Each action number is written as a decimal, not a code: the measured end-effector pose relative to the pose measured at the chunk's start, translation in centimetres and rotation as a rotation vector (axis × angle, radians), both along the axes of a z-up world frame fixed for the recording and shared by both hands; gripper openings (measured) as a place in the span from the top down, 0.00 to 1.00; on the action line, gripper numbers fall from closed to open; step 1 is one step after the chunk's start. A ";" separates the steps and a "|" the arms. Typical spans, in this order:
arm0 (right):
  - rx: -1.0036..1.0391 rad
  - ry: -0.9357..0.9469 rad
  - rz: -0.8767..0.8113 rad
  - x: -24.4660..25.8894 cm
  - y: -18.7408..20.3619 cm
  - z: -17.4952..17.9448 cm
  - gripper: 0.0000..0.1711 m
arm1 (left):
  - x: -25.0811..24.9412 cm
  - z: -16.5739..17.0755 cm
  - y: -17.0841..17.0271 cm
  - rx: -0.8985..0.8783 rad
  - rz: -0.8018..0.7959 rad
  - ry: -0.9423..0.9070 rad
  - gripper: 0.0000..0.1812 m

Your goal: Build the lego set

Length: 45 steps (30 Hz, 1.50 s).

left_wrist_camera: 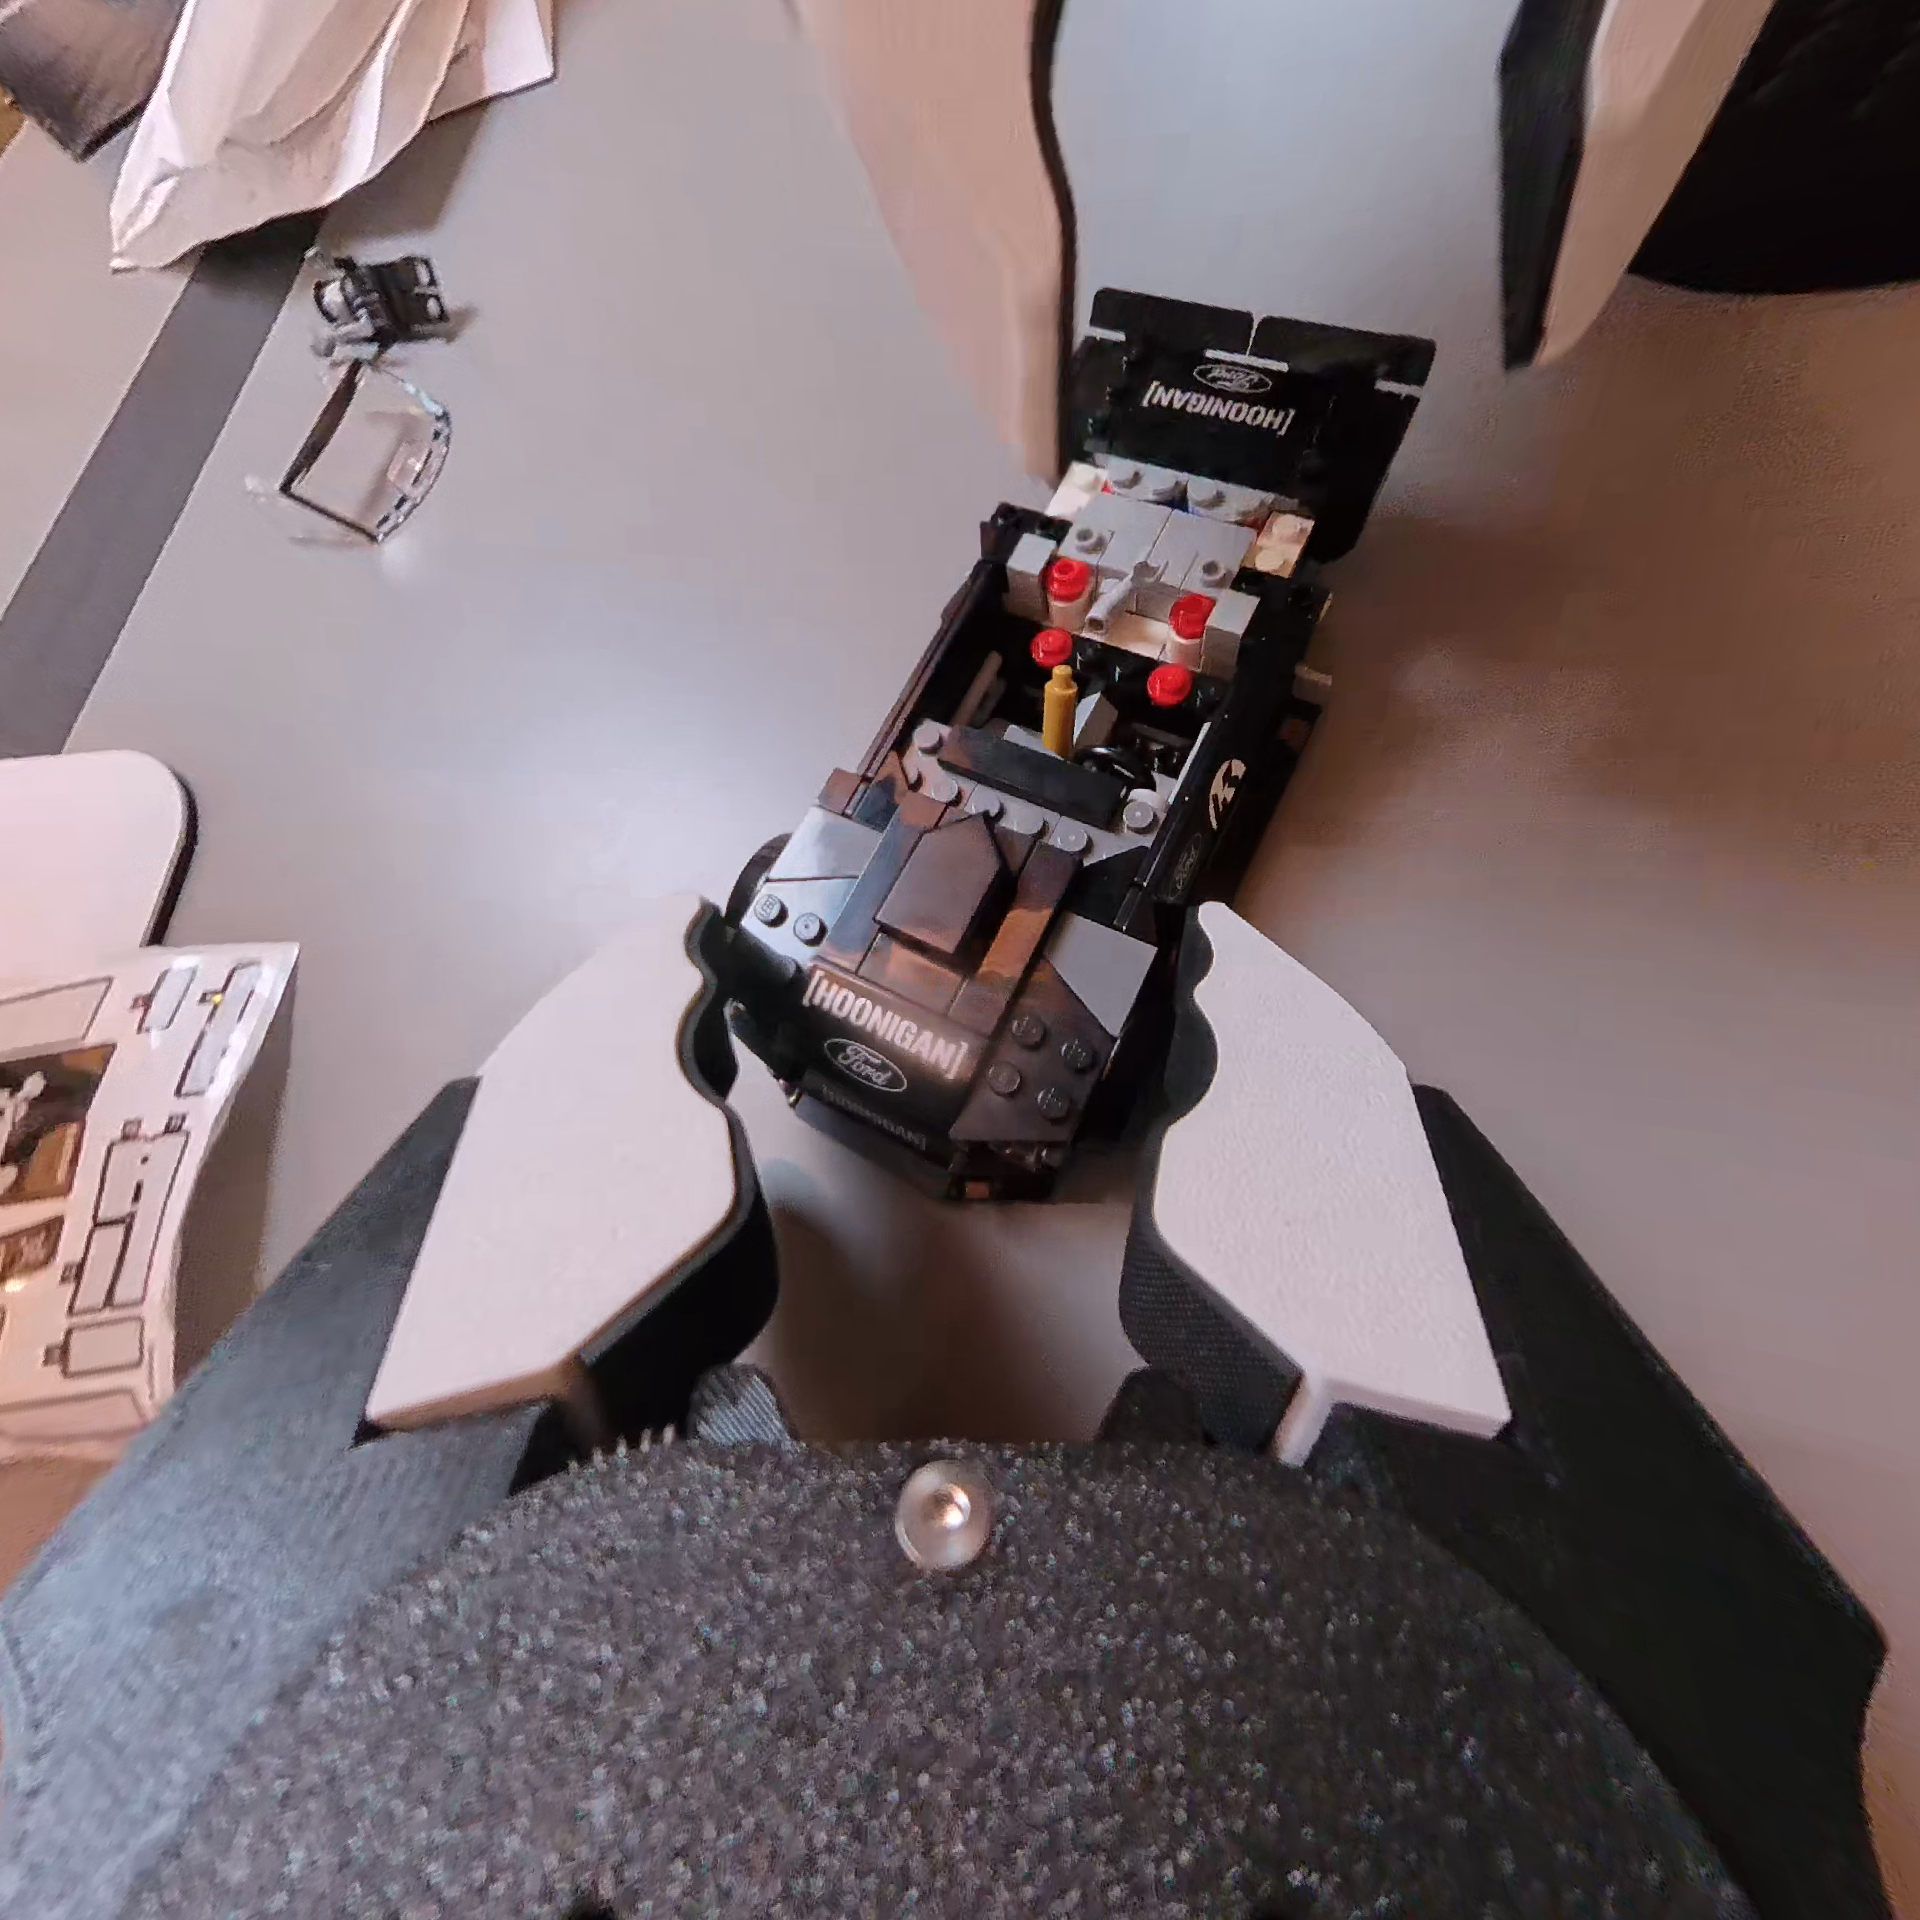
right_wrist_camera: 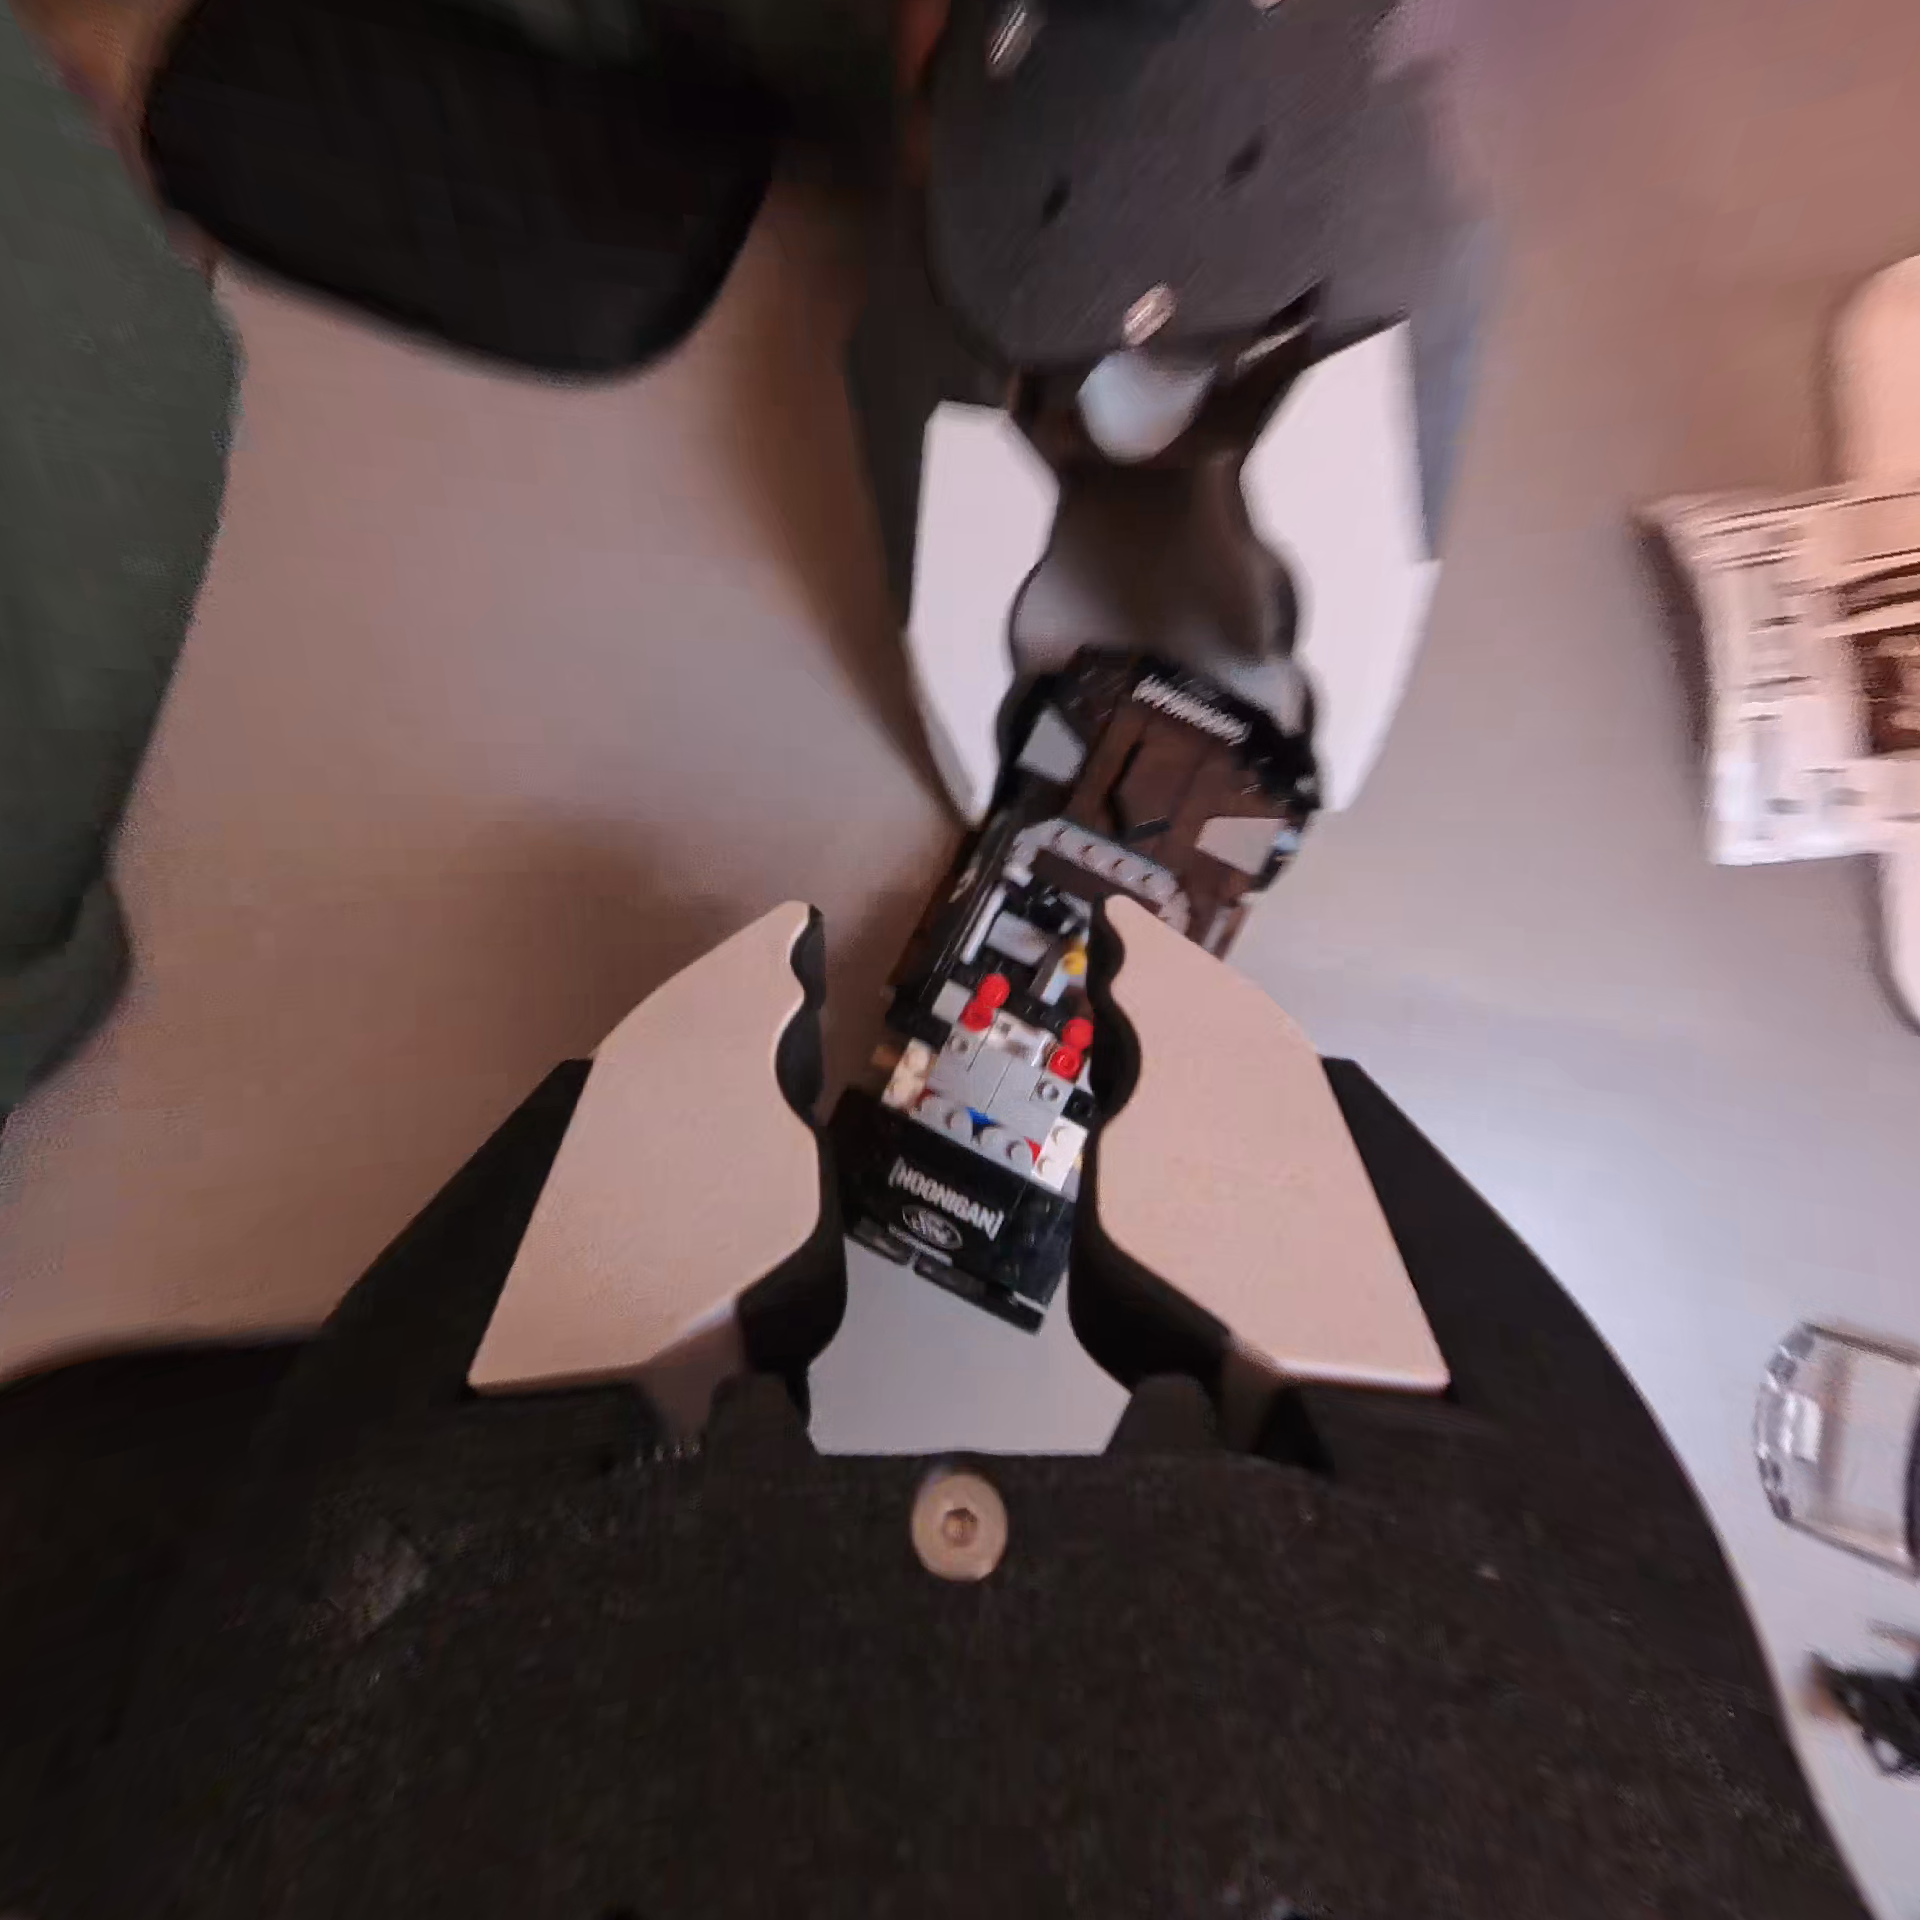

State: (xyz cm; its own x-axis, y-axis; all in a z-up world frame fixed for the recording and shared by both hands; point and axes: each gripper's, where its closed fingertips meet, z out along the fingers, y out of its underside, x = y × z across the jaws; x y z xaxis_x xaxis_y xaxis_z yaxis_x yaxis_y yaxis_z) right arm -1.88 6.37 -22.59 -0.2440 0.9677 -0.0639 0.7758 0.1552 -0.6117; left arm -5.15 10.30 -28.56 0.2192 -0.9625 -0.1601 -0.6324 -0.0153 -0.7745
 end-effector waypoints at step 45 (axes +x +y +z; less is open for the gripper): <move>0.349 0.804 -0.977 7.5 5.1 4.2 0.75 | -10.4 26.7 17.2 0.602 0.969 -0.688 1.00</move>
